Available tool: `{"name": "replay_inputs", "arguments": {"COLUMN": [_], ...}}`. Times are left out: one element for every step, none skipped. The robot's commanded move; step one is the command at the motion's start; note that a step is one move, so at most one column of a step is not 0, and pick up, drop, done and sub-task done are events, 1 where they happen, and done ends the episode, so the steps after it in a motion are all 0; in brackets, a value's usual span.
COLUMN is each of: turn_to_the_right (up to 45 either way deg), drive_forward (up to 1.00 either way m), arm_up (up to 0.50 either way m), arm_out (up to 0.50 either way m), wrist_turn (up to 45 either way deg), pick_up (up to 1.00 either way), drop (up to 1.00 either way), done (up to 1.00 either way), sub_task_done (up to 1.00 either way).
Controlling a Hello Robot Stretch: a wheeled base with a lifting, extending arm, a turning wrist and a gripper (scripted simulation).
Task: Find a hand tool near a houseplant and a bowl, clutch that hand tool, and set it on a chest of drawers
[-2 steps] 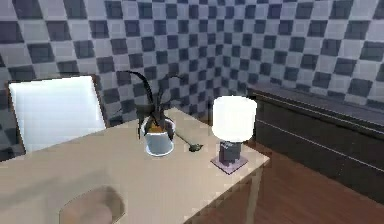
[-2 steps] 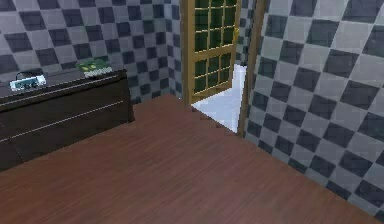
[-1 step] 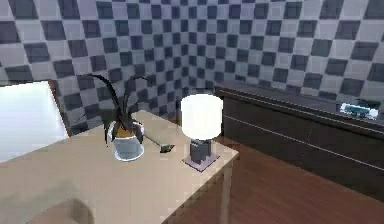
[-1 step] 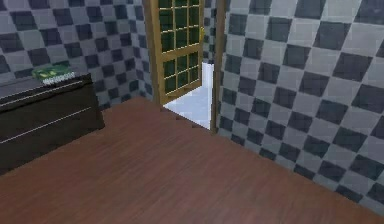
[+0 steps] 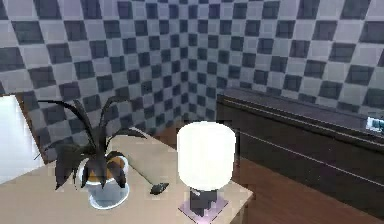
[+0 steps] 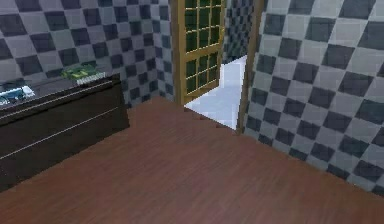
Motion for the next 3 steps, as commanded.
{"name": "replay_inputs", "arguments": {"turn_to_the_right": [-45.0, -45.0, -12.0], "drive_forward": [0.0, 0.0, 0.0], "arm_up": [0.0, 0.0, 0.0], "arm_out": [0.0, 0.0, 0.0], "wrist_turn": [0.0, 0.0, 0.0], "pick_up": [0.0, 0.0, 0.0], "drop": [0.0, 0.0, 0.0], "done": [0.0, 0.0, 0.0], "sub_task_done": [0.0, 0.0, 0.0]}}
